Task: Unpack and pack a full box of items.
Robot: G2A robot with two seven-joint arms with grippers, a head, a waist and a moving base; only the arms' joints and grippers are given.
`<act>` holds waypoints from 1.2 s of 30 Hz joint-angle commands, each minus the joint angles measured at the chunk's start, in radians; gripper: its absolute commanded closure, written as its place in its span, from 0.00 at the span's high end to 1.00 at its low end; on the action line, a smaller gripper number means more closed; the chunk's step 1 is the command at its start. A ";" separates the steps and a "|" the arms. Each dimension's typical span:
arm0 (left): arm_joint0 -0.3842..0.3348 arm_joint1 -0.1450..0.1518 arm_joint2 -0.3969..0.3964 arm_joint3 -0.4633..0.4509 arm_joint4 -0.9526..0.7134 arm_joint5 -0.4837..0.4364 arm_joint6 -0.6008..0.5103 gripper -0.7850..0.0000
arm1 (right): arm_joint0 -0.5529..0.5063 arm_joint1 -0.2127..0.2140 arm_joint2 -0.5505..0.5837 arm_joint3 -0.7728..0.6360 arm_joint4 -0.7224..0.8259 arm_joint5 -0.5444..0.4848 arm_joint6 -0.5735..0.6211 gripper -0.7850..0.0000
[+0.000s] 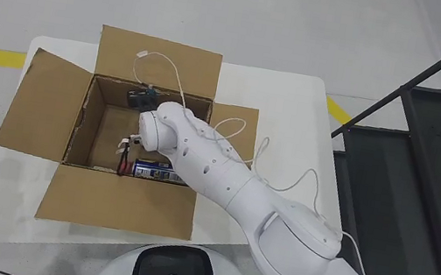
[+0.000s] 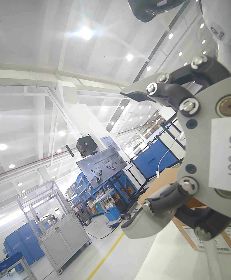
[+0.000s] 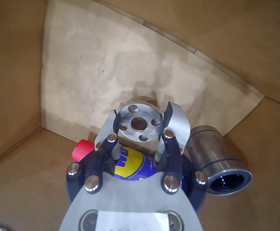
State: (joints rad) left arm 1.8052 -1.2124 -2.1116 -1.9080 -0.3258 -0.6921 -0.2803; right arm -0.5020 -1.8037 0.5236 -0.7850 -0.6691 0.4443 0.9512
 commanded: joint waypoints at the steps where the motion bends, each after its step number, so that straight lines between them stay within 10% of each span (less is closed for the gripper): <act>1: 0.000 0.000 0.000 0.000 0.000 0.000 0.000 1.00 | -0.007 0.007 0.005 -0.040 -0.020 0.002 0.014 0.00; 19: 0.000 0.000 0.000 0.000 0.000 0.000 0.000 1.00 | -0.191 0.145 0.156 -0.650 -0.365 0.086 0.284 0.00; 36: 0.000 0.000 0.000 0.000 0.000 0.000 0.000 1.00 | -0.585 0.232 0.425 -1.164 -0.683 0.101 0.324 0.00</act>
State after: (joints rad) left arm 1.8052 -1.2124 -2.1116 -1.9080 -0.3258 -0.6921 -0.2803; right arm -1.0664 -1.5734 0.9302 -1.9244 -1.3473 0.5432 1.2767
